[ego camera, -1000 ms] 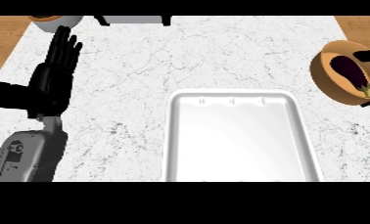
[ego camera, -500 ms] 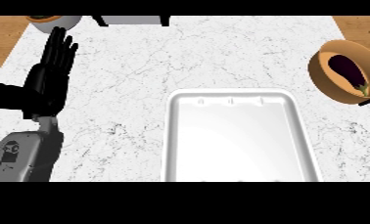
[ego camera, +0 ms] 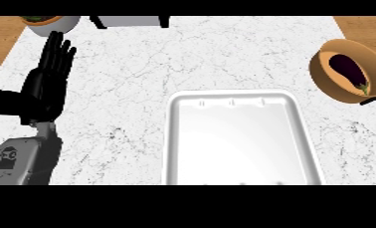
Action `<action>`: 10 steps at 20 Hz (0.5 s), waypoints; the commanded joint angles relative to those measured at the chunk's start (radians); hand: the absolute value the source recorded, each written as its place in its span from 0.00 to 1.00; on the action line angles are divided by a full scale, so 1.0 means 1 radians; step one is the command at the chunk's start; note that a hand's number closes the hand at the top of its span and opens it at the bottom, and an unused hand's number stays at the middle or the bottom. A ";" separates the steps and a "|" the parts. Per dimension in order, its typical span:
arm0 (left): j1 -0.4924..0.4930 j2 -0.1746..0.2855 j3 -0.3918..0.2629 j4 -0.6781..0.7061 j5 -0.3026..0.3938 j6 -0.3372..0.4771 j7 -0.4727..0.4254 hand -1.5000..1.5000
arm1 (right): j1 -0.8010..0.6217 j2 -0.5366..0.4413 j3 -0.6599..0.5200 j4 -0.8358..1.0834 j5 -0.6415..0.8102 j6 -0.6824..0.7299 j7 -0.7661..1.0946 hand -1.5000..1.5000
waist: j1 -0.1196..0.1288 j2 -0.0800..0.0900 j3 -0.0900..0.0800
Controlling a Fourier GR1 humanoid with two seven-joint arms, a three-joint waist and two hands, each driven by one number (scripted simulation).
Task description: Pick the eggplant from the tray and place it in the pot
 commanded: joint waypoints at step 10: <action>-0.020 -0.036 0.001 0.009 -0.014 -0.004 -0.004 0.50 | 0.554 0.075 -0.249 -0.562 -0.163 0.032 -0.050 0.00 | 0.001 0.004 0.000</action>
